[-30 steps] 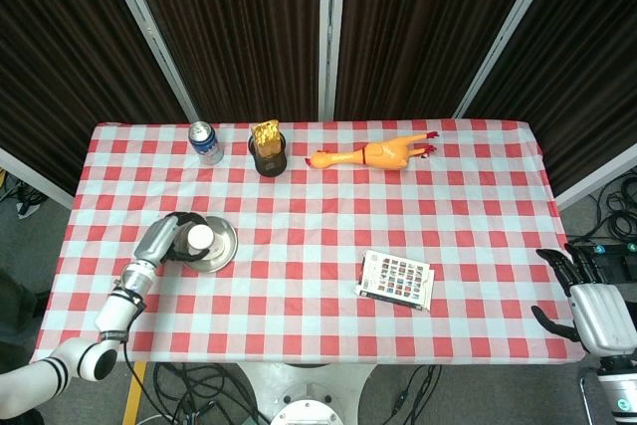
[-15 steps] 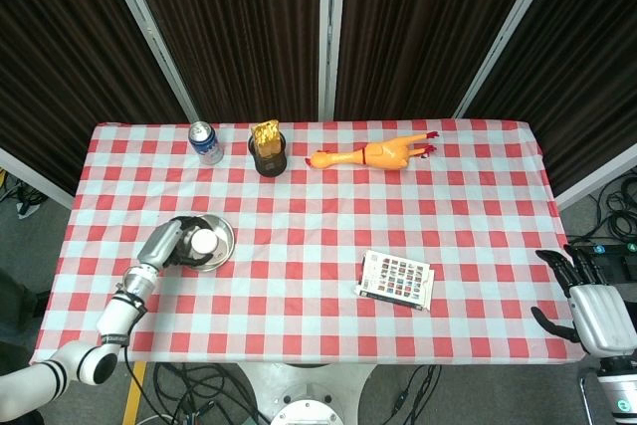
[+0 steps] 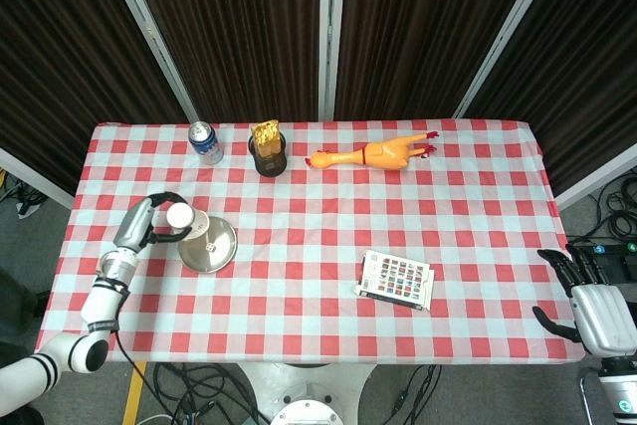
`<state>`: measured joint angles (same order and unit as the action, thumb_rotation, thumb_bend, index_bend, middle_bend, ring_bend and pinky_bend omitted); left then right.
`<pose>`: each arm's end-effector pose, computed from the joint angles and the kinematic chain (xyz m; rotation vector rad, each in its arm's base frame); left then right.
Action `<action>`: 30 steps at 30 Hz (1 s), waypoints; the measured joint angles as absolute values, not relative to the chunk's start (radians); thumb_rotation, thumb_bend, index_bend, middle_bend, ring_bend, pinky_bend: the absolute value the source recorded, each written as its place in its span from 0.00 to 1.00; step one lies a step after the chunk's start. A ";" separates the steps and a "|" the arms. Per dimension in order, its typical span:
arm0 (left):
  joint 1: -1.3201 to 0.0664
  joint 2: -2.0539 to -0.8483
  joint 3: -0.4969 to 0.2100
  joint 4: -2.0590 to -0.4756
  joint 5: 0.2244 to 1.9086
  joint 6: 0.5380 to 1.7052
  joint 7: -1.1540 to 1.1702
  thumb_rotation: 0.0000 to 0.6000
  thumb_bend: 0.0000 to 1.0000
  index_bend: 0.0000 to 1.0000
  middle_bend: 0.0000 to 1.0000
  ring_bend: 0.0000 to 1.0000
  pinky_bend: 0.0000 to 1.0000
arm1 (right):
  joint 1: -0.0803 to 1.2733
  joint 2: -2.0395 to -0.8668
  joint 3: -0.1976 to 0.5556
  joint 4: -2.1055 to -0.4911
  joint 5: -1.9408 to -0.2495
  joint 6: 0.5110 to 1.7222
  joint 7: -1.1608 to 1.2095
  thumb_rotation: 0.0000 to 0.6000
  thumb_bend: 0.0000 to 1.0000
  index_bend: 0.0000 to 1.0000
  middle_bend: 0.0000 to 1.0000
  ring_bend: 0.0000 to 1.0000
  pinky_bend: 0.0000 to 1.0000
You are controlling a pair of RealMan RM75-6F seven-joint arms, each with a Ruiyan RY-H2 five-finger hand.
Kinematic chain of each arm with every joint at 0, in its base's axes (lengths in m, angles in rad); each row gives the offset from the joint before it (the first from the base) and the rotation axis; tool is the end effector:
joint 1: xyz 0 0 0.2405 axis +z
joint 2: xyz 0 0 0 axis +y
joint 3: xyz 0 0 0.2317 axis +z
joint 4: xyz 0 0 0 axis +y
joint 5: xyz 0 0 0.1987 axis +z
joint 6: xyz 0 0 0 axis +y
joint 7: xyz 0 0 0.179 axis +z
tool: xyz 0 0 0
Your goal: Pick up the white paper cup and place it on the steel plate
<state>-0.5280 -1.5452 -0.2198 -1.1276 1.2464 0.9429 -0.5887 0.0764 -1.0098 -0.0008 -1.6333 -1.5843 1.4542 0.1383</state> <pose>-0.2580 0.3699 0.0323 -1.2455 -1.5592 -1.2325 -0.2847 -0.1999 0.1697 1.4712 -0.9803 0.9200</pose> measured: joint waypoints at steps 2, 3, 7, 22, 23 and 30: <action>-0.536 -1.551 -0.238 -1.082 1.205 0.911 -0.585 1.00 0.26 0.43 0.37 0.23 0.16 | 0.075 -1.011 -0.002 -1.631 -1.584 1.455 0.141 1.00 0.17 0.12 0.16 0.00 0.03; -0.540 -1.557 -0.244 -1.059 1.189 0.896 -0.581 1.00 0.26 0.43 0.37 0.23 0.16 | 0.074 -1.011 -0.002 -1.630 -1.584 1.455 0.142 1.00 0.17 0.12 0.16 0.00 0.03; -0.564 -1.595 -0.264 -0.945 1.129 0.829 -0.549 1.00 0.25 0.42 0.37 0.22 0.14 | 0.073 -1.013 -0.003 -1.627 -1.582 1.455 0.144 1.00 0.17 0.12 0.16 0.00 0.03; -0.538 -1.602 -0.273 -0.952 1.122 0.924 -0.437 1.00 0.19 0.17 0.14 0.08 0.08 | 0.072 -1.009 0.002 -1.619 -1.581 1.463 0.157 1.00 0.17 0.12 0.16 0.00 0.03; -0.522 -1.579 -0.270 -0.985 1.130 0.956 -0.428 1.00 0.19 0.17 0.14 0.08 0.08 | 0.070 -1.009 0.003 -1.616 -1.578 1.464 0.161 1.00 0.17 0.12 0.16 0.00 0.03; -0.394 -1.436 -0.221 -1.156 1.178 1.167 -0.257 1.00 0.19 0.19 0.15 0.08 0.08 | 0.063 -1.019 0.004 -1.579 -1.558 1.461 0.199 1.00 0.19 0.12 0.15 0.00 0.03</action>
